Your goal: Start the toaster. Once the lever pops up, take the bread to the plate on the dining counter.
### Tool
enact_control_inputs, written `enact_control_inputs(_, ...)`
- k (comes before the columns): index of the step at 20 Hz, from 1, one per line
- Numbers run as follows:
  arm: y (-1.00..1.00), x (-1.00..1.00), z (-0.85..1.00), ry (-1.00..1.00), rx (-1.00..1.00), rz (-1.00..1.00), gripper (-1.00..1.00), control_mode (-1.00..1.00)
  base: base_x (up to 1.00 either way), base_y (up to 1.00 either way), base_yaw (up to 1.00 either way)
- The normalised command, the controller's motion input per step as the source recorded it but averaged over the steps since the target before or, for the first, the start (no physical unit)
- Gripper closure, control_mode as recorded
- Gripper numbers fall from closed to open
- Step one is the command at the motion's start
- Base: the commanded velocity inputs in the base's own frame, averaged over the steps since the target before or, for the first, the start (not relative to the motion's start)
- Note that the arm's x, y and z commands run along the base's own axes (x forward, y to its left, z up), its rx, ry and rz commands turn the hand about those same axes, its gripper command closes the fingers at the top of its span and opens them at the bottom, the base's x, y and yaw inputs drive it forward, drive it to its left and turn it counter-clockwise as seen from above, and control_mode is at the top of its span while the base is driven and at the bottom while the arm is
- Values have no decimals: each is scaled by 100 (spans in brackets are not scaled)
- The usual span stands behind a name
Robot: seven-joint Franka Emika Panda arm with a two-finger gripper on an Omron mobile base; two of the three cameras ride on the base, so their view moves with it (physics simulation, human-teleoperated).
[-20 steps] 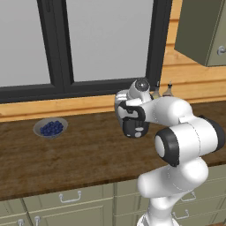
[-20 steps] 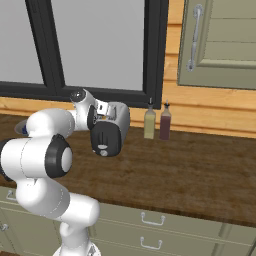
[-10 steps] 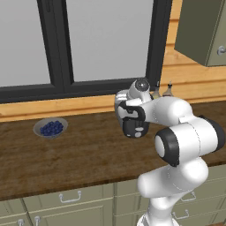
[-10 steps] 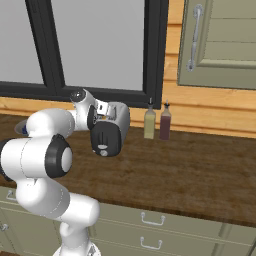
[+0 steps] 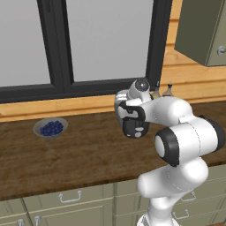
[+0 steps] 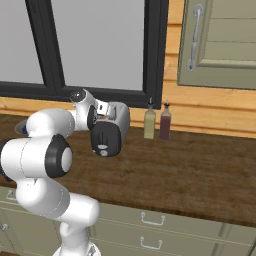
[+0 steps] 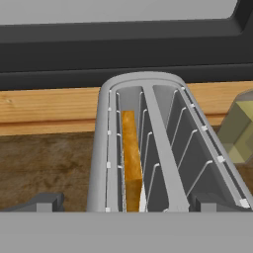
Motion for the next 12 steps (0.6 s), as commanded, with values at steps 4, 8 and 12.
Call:
enact_control_inputs(4,0,0,0,0,0,0,-100,-100,0,0,0)
enact_control_inputs(8,0,0,0,0,0,0,-100,-100,0,0,0)
enact_control_inputs(12,0,0,0,0,0,0,-100,-100,0,0,0)
